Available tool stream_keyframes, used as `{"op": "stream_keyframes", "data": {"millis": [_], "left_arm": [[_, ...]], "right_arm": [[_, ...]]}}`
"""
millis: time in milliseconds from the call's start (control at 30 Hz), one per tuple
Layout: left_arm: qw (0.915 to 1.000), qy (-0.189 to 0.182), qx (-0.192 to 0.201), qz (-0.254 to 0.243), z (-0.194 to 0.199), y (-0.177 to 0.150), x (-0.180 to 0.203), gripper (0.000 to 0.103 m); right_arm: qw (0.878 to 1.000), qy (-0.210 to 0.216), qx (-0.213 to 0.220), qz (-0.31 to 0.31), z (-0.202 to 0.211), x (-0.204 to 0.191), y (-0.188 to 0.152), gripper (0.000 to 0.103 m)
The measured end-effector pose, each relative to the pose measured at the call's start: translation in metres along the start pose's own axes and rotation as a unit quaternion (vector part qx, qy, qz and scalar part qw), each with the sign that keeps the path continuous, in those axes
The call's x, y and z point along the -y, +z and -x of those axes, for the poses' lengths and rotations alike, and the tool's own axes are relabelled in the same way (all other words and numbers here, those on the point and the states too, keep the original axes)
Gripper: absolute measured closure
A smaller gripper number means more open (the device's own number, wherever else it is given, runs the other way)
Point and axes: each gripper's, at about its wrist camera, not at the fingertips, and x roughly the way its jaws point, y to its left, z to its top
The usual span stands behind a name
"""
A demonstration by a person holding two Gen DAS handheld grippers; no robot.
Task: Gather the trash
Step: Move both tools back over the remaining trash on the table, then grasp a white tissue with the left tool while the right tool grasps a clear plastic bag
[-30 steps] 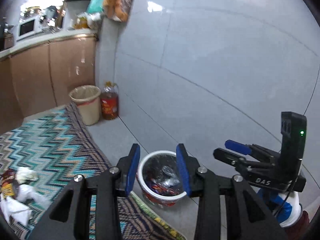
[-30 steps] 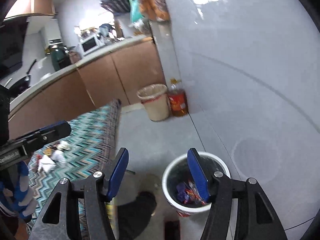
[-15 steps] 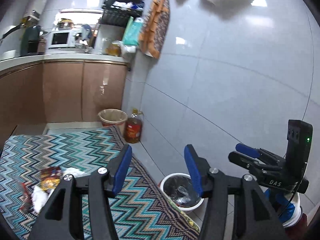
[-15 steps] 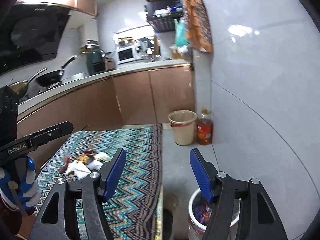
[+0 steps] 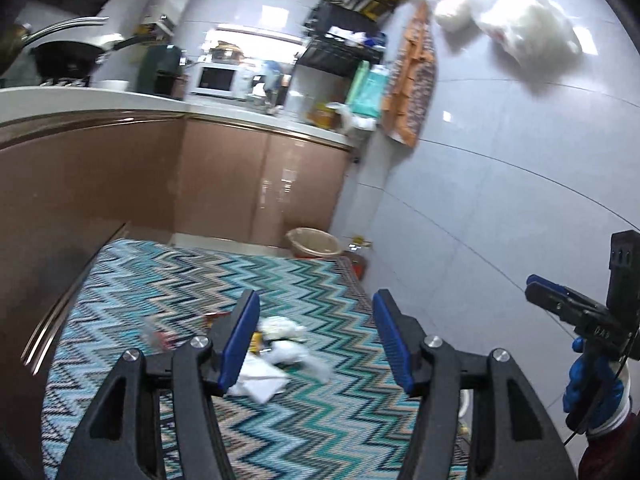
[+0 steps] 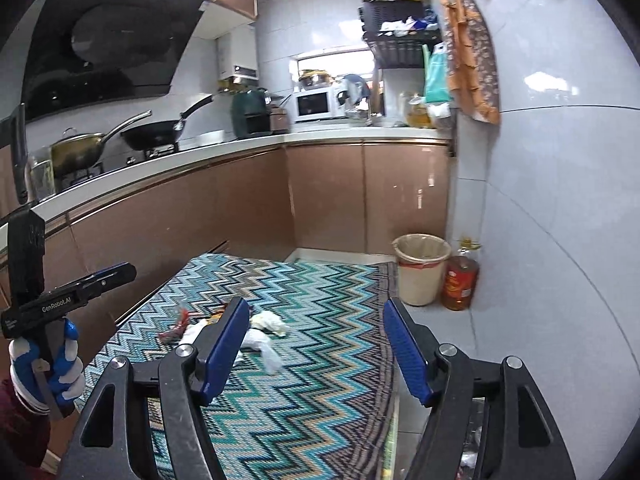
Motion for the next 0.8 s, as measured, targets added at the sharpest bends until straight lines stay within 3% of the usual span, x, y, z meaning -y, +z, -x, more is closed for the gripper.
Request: {"op": "stream_keyframes", "data": {"millis": [167, 300, 800], "left_arm": [[0.9992, 0.028, -0.005, 0.028, 0.001, -0.014, -0.039, 0.046], [0.9977, 0.044, -0.033, 0.041, -0.012, -0.033, -0.062, 0.046], [0.988, -0.006, -0.15, 0.038, -0.104, -0.084, -0.073, 0.046]], "right_arm": [[1.0, 0.021, -0.021, 0.009, -0.027, -0.015, -0.001, 0.036], [0.998, 0.036, -0.042, 0.013, -0.05, -0.02, -0.004, 0.036], [0.986, 0.093, -0.139, 0.012, -0.162, -0.037, -0.032, 0.036]]}}
